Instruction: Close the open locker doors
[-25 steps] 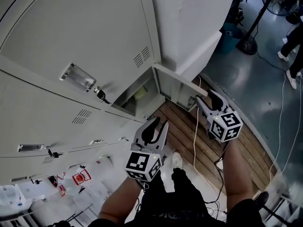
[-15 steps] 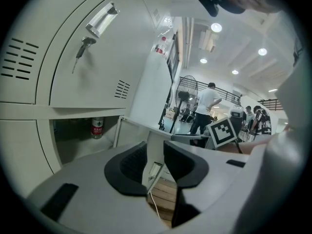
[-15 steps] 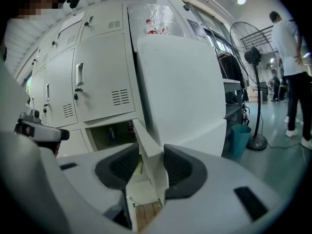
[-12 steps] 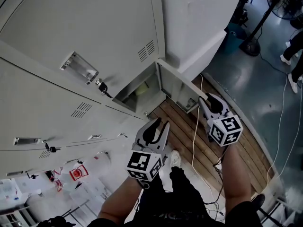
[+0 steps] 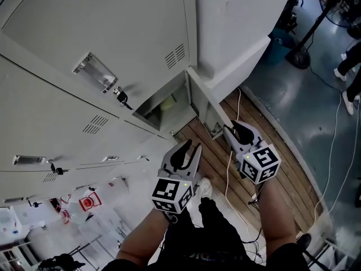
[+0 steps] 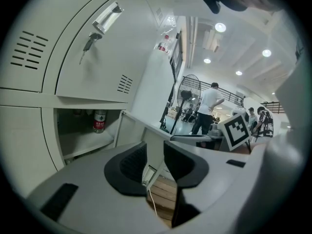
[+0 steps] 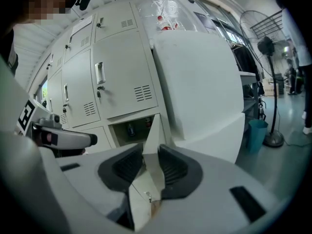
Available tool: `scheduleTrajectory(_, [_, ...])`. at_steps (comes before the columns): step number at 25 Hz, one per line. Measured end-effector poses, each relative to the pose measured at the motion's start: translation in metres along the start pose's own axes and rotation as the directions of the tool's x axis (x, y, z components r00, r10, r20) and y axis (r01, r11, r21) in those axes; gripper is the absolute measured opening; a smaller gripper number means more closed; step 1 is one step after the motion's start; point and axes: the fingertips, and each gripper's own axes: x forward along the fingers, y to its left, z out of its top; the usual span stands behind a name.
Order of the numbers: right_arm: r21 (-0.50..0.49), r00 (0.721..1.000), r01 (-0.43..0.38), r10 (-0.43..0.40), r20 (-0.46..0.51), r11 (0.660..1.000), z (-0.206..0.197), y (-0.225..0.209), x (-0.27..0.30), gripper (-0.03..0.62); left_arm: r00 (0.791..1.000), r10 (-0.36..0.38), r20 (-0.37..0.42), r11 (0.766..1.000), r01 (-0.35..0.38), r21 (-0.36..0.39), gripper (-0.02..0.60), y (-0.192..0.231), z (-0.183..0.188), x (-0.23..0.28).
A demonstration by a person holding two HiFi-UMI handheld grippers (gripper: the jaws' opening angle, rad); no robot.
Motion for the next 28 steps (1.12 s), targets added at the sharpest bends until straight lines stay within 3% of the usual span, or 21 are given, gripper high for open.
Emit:
scheduleTrajectory(9, [0.049,0.988,-0.155,0.155,-0.011,0.987,-0.004,0.038,0.007,0.110,1.000,0.025,-0.016,1.000,-0.025,-0.008,0.126,0.002,-0.015,0.002])
scheduleTrajectory(17, [0.111,0.950,-0.310,0.312,0.006,0.944,-0.002,0.075,0.015,0.114,0.998,0.040,-0.038,0.999,-0.039,0.022,0.160,0.004,-0.032,0.005])
scheduleTrajectory(28, [0.099,0.916,-0.399,0.401,0.007,0.911,0.011,0.114,0.037,0.117,0.988,0.155,-0.015,0.987,-0.154,0.049,0.170,0.034,-0.032,0.008])
